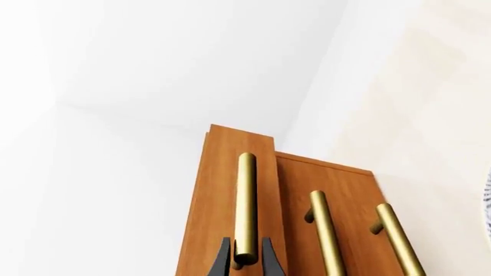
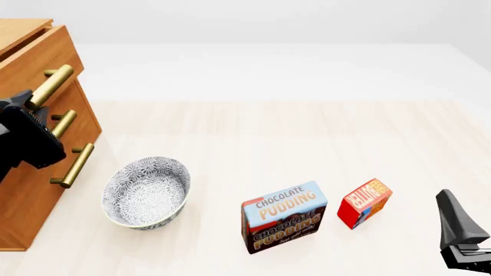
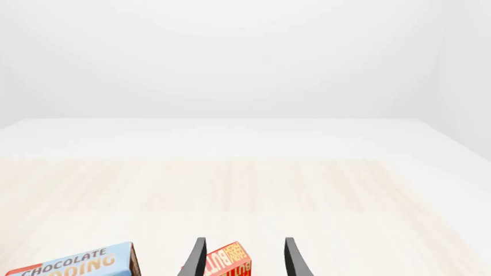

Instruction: Put the butter at the back in the top drawer of the cabinet and close it.

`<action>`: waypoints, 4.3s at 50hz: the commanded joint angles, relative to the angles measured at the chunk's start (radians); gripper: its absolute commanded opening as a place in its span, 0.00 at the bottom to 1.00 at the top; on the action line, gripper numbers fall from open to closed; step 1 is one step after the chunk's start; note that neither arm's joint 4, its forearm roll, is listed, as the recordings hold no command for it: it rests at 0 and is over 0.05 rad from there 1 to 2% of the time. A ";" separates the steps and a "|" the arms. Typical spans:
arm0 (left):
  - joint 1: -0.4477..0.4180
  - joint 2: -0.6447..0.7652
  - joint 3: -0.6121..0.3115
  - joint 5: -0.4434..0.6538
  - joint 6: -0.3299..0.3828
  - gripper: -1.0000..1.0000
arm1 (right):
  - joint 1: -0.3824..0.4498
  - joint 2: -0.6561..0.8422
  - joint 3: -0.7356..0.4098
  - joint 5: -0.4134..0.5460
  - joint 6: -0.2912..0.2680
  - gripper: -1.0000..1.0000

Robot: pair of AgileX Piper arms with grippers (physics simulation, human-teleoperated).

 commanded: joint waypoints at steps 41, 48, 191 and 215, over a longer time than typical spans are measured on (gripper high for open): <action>-0.064 -0.043 0.063 0.006 -0.006 0.00 | 0.000 0.000 0.000 0.000 0.000 1.00; -0.086 -0.021 0.085 -0.033 0.012 0.00 | 0.000 0.000 0.000 0.000 0.000 1.00; -0.248 -0.414 -0.247 0.647 -0.274 1.00 | 0.000 0.000 0.000 0.000 0.000 1.00; -0.267 -0.376 -0.438 0.874 -0.451 1.00 | 0.000 0.000 0.000 0.000 0.000 1.00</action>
